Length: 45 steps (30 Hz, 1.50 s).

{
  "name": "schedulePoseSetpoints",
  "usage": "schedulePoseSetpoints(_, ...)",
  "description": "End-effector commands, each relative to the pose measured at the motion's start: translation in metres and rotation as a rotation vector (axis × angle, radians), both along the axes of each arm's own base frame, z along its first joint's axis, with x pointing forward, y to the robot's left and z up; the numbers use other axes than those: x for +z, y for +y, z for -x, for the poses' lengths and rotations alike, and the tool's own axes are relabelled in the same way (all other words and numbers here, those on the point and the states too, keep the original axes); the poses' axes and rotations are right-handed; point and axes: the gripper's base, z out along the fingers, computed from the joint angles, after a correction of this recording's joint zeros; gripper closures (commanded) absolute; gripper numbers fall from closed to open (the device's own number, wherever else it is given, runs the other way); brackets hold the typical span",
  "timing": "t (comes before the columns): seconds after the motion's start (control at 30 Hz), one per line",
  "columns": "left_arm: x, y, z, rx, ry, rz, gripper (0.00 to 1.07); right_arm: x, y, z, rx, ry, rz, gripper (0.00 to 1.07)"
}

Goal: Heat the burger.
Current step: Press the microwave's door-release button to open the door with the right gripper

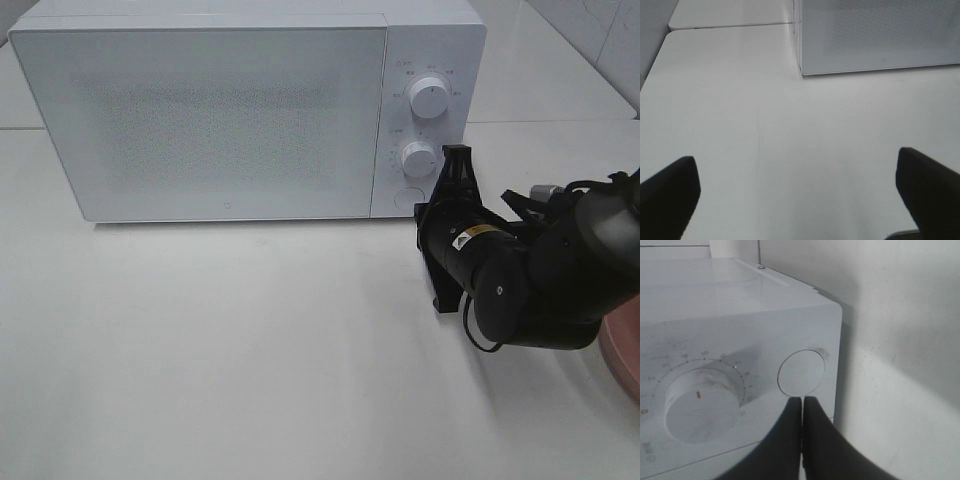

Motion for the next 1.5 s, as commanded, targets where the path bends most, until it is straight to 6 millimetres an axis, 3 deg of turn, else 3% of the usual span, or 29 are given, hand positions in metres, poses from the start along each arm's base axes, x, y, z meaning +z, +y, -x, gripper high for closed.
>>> schedulePoseSetpoints(0.03,-0.001,0.0,0.002,0.004,-0.017,0.007,0.07,-0.002,0.0,-0.01,-0.001,-0.004,-0.007,1.07)
schedulePoseSetpoints(0.27,-0.001,0.0,0.002,0.004,-0.017,0.007,0.07,-0.01,0.006,-0.018,0.006,0.014,0.004,1.07)
schedulePoseSetpoints(0.5,-0.001,0.0,0.002,0.004,-0.017,0.007,0.07,-0.006,0.007,-0.027,0.003,-0.007,0.007,1.07)
schedulePoseSetpoints(0.57,-0.001,0.0,0.002,0.004,-0.017,0.007,0.07,-0.007,0.005,-0.037,0.002,-0.015,0.018,1.07)
schedulePoseSetpoints(1.03,-0.001,0.0,0.002,0.004,-0.017,0.007,0.07,-0.019,0.008,-0.045,-0.028,0.011,0.001,1.07)
schedulePoseSetpoints(1.5,-0.001,0.0,0.002,0.004,-0.017,0.007,0.07,0.007,0.013,-0.066,-0.065,-0.191,-0.009,1.07)
